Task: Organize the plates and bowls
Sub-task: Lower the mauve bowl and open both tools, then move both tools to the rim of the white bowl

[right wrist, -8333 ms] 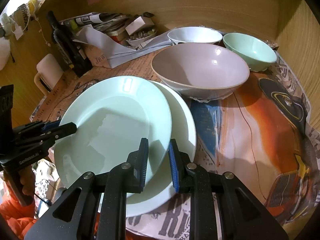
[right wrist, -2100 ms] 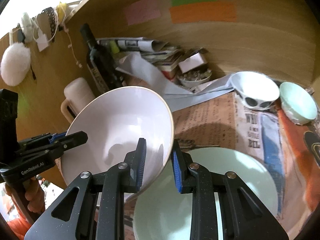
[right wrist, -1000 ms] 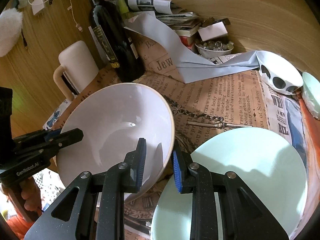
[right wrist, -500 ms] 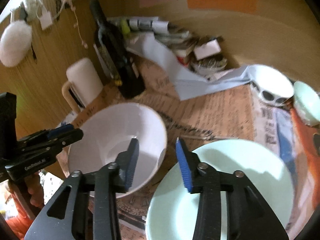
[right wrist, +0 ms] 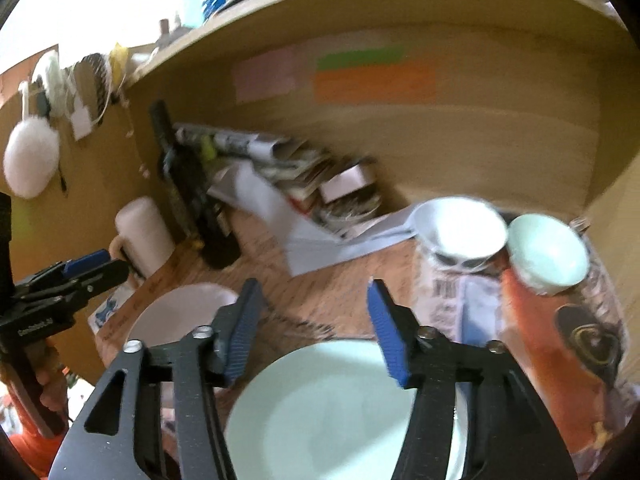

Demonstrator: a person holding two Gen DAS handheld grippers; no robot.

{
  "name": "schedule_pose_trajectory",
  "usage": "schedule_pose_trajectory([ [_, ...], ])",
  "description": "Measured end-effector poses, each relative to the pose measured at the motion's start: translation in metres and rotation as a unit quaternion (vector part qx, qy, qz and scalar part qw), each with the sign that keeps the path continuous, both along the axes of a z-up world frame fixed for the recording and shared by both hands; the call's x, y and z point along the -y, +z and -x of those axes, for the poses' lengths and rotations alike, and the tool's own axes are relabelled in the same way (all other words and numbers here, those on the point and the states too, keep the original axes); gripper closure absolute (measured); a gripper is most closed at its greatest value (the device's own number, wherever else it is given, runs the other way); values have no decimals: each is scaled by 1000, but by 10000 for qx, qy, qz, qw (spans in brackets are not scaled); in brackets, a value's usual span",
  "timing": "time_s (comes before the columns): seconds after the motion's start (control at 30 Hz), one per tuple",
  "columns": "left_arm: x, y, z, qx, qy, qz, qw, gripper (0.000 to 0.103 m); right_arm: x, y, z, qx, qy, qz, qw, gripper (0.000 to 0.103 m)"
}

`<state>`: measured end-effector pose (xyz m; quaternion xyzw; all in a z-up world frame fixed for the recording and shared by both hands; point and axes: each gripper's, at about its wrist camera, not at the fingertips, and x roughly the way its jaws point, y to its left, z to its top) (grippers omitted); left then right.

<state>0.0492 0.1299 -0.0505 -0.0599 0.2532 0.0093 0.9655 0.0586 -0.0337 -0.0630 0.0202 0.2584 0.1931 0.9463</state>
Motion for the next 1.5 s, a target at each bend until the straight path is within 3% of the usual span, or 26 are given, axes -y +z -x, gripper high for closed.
schedule_pose_trajectory([
  [0.17,25,18,-20,109,-259,-38,9996,29,33,15,-4,304,-326,-54,9990,46],
  [0.3,45,31,-46,135,-411,-48,9991,20,58,24,-11,448,-529,-91,9976,45],
  [0.5,75,34,-94,-170,-609,-175,9978,18,89,30,-30,561,-769,-106,9954,45],
  [0.83,120,11,-183,-1078,-898,-195,9899,18,116,4,-85,114,-922,-156,9956,45],
  [1.0,142,-11,-221,-1517,-863,-456,9836,18,127,-20,-107,-254,-956,-146,9950,45],
  [1.3,157,-42,-279,-2157,-772,-570,9717,18,140,-48,-127,-746,-946,-271,9923,45],
  [1.4,156,-53,-295,-2297,-714,-448,9696,24,142,-55,-130,-858,-998,-237,9910,45],
  [1.5,161,-62,-304,-2447,-804,-410,9654,37,146,-58,-134,-954,-1032,-295,9896,45],
])
